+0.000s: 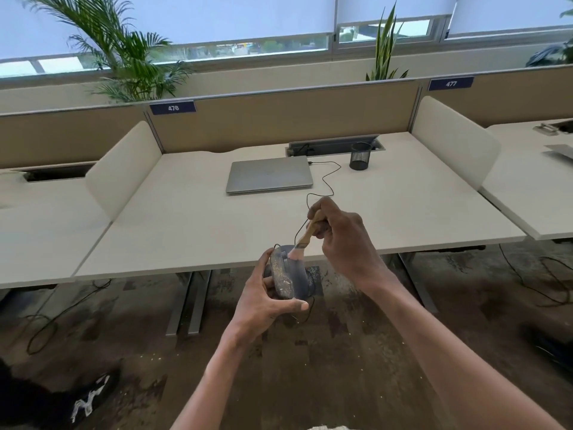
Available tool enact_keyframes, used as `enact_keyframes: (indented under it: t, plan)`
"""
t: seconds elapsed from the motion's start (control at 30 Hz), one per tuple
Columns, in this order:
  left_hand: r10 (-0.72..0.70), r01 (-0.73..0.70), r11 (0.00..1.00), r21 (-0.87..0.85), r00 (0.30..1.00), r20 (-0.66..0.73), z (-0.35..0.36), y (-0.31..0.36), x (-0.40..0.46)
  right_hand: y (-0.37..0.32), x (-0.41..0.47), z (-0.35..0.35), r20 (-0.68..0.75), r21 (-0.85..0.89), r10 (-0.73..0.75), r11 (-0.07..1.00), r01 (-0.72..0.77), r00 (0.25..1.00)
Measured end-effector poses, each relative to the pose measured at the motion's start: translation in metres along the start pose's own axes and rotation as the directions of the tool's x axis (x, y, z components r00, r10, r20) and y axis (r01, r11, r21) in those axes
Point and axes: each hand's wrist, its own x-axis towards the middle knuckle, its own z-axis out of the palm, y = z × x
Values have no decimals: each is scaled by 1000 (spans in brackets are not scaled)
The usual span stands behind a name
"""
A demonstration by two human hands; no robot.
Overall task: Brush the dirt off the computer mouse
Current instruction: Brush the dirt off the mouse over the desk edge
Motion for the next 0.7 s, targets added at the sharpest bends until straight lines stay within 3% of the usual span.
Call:
enact_keyframes:
  t: [0.27,0.43,0.7]
  plan:
    - [-32,32,999,-9,999,7,-4,9,-4,1,5,1,-77,-10,-26,1000,25,997]
    - [-51,52,998,-31,998,26,-4,6,-4,-2,8,1,72,2,-8,1000,8,997]
    - [-61,63,997,-41,997,55,-1,10,-6,11,23,6,46,-52,19,999,-17,999]
